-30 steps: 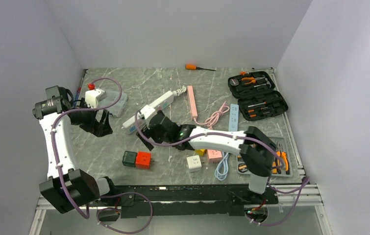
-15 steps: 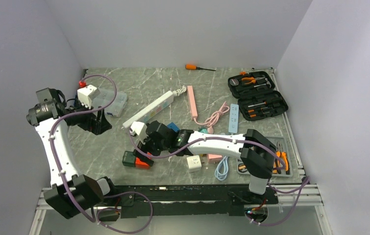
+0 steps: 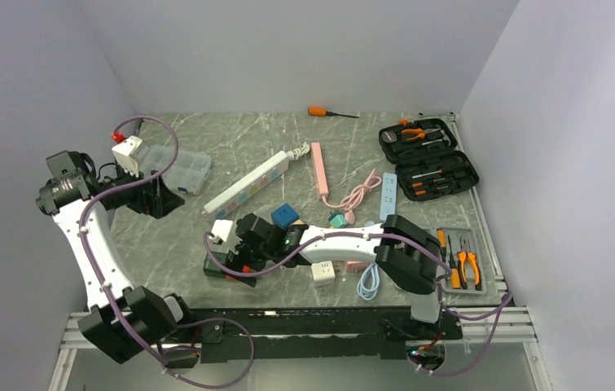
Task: Pull the plug off the socket
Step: Remove the plug from the socket.
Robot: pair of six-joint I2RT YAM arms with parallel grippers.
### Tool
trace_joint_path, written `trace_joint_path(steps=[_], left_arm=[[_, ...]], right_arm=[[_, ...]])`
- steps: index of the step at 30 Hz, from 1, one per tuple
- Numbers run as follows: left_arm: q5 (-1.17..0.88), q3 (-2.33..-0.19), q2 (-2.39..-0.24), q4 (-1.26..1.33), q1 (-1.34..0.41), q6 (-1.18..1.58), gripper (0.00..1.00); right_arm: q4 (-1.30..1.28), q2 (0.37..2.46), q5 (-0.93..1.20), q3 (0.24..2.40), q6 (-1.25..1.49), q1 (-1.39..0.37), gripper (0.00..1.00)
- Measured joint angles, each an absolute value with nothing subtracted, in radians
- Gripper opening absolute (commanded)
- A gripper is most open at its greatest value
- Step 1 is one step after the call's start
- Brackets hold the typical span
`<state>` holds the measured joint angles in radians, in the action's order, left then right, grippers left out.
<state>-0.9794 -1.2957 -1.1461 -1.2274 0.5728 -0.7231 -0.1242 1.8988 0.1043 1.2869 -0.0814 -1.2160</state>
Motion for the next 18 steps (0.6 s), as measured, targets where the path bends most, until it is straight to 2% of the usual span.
trace_joint_path(steps=[6,16,18], left_arm=[[-1.01,-1.348,-1.204,-1.283,0.614,-0.752,0.99],[-1.034,-1.36,-1.087,-1.287,0.619,-0.777,0.99],[-1.045,-1.36,-1.069,-1.288,0.619,-0.783,0.99]], right_arm=[[-0.096,1.947,0.086,1.287,-0.094,-1.216,0.99],[-0.07,2.018,0.086,1.304,-0.103,-1.216,0.93],[-0.069,2.032,0.086,1.306,-0.104,-1.217,0.89]])
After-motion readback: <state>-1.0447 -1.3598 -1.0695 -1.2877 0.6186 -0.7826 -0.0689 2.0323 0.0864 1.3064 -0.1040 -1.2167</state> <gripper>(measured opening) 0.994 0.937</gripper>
